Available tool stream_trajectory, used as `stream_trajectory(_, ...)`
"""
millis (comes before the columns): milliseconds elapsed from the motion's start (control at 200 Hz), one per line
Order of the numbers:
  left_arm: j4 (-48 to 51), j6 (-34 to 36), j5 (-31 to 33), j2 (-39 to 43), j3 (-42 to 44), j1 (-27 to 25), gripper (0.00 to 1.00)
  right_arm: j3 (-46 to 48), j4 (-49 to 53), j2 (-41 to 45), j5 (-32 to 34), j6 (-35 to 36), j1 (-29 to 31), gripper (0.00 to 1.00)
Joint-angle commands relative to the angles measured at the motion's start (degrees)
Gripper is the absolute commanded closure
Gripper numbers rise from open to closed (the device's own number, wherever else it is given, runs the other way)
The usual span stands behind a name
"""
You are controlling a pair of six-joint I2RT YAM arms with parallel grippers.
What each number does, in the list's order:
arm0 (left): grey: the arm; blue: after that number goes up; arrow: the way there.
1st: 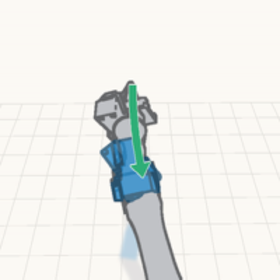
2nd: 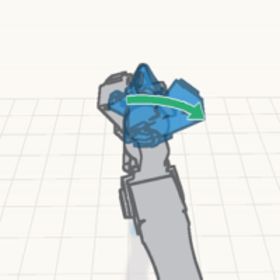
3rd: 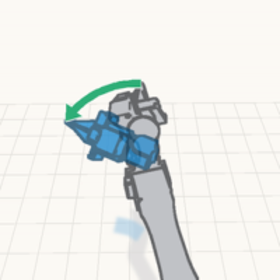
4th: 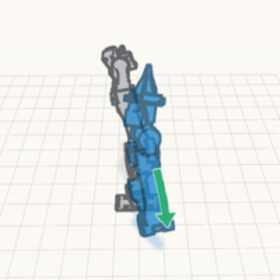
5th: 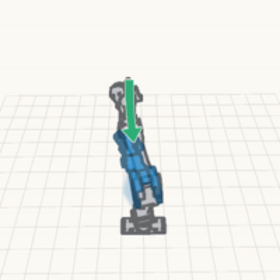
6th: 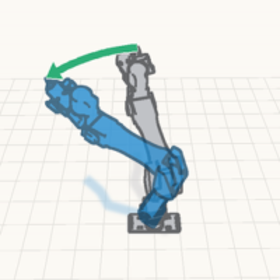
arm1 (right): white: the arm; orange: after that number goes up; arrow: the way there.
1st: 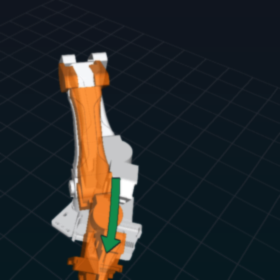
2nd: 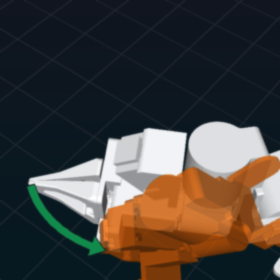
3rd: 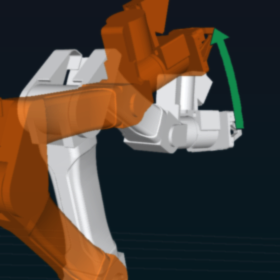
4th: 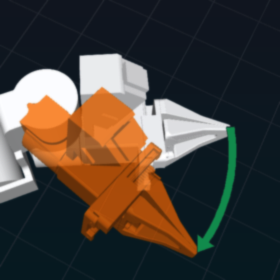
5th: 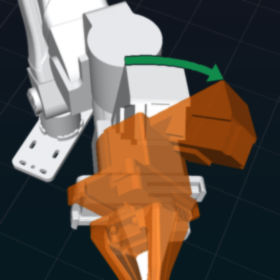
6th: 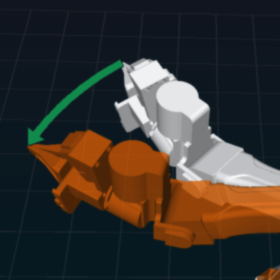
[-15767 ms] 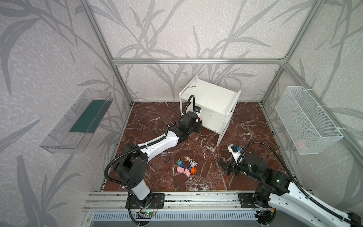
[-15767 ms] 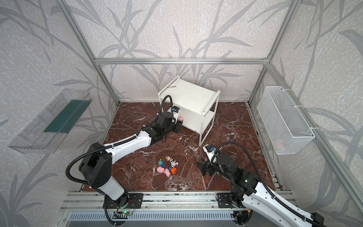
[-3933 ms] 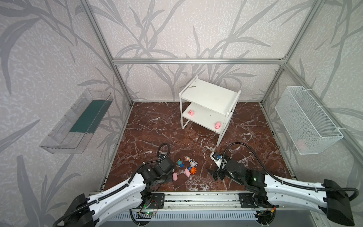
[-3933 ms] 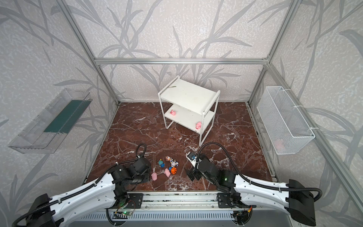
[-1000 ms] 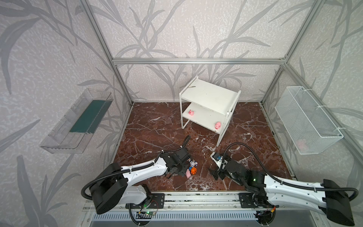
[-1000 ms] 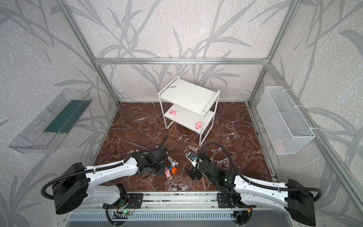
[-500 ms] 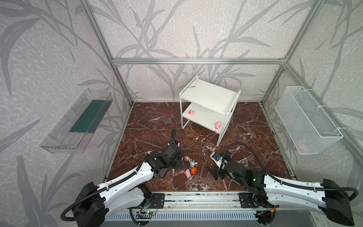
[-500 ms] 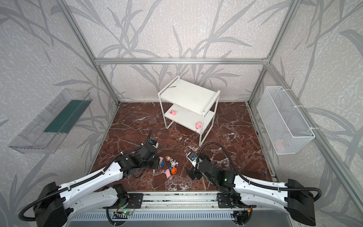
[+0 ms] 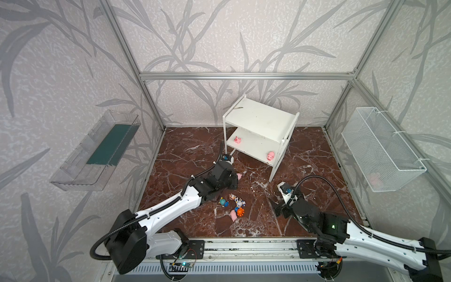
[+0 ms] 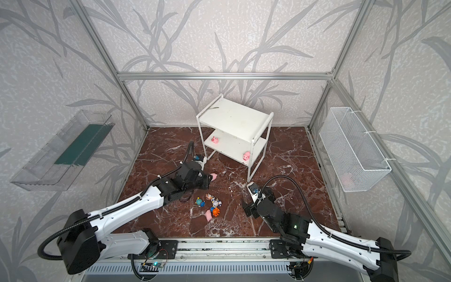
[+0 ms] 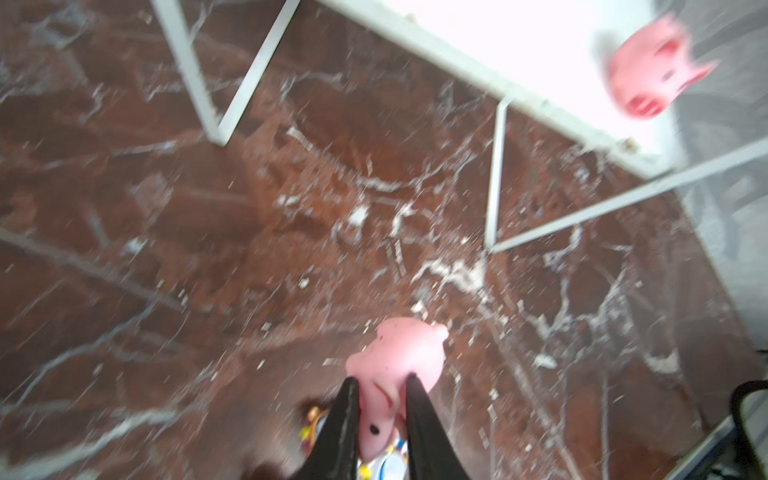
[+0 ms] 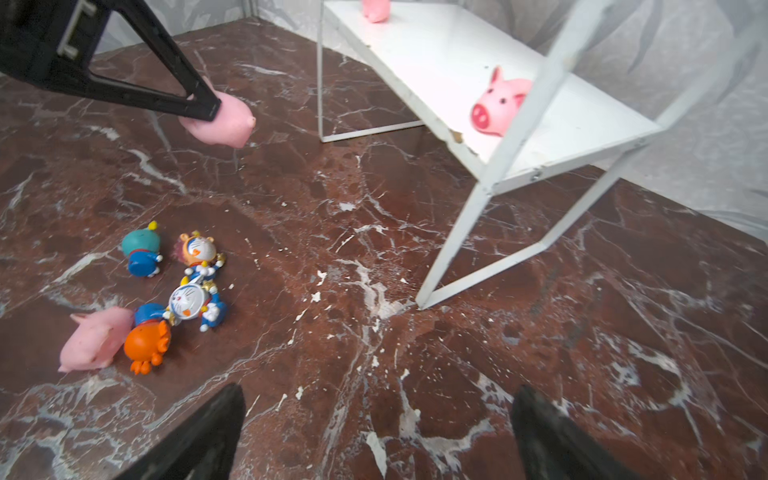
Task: Place and organize the plastic toys onto the shelf
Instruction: 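Carry the pink pig with the left gripper onto the shelf's lower tier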
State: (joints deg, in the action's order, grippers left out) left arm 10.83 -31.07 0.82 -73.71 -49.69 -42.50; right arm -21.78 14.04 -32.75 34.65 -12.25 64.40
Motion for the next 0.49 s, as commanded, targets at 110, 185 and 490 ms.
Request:
stream_trajectory(110,-11.3,0.3,-2.6,-9.7,-9.5,0.0,0.79,-0.7,8.9,6.1,3.9,-3.8,-0.3,0.0)
stream_trajectory(185,-13.3,0.1,-2.6,-11.5,-11.5,0.0,0.79,-0.8,9.4,6.7,3.8,-3.9,-0.4,0.0)
stream_trajectory(490,-18.3,0.0,-4.6,-17.0,-17.4,-0.1,0.79,-0.5,9.3,6.6,3.1,-4.0,-0.4,0.0)
